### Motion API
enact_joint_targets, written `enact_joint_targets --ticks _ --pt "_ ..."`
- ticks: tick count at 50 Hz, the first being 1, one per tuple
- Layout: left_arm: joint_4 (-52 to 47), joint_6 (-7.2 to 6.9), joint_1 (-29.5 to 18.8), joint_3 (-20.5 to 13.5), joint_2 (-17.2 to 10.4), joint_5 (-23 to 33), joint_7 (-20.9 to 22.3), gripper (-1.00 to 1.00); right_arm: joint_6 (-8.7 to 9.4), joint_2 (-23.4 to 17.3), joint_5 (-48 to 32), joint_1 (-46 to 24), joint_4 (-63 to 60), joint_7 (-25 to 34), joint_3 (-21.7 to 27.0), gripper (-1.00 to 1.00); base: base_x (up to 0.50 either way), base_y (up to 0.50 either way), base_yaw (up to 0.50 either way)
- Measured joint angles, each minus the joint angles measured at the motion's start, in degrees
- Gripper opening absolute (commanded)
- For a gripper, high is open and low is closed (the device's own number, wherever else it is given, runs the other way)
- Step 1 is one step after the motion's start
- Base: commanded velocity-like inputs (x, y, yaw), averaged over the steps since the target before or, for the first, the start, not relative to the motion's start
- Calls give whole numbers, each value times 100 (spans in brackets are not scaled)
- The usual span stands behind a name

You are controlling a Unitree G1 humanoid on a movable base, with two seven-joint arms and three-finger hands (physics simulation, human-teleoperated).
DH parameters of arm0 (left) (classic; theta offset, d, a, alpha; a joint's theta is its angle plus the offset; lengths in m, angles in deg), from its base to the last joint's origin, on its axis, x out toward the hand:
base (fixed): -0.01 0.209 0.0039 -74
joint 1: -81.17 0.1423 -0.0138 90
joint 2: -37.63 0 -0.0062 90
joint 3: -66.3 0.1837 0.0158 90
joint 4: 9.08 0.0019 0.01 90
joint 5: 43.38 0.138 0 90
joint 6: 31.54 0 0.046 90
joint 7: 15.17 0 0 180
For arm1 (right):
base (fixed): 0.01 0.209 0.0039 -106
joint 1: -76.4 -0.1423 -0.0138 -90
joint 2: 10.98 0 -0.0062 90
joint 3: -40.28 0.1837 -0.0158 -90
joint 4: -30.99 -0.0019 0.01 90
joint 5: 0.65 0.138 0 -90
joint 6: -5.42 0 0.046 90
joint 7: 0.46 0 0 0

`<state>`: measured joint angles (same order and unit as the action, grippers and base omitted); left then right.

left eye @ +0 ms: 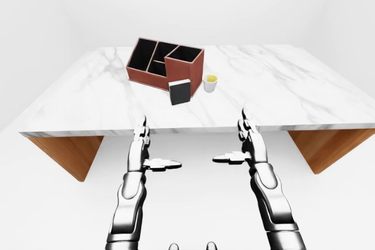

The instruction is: Pick up the book and place it in the right compartment of the caddy.

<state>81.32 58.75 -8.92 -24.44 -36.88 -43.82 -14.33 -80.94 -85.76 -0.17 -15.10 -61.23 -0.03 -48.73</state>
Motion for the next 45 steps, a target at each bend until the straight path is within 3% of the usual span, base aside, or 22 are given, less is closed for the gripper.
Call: enact_joint_targets --ticks 2,19,23,45 --pt "29 18 -7 -24 -13 -8 28 100 132 -23 9 -73 -79 12 36 100 0 0 0" --pt "161 154 -50 -142 -74 14 103 100 123 -98 -16 -328 -170 125 143 100 0 0 0" --pt "164 169 -49 -157 -81 17 113 100 56 -100 -65 -329 -102 144 128 100 0 5 0" --pt "-45 142 26 -173 -85 63 155 100 -435 -64 -273 -304 292 244 24 100 3 50 0"
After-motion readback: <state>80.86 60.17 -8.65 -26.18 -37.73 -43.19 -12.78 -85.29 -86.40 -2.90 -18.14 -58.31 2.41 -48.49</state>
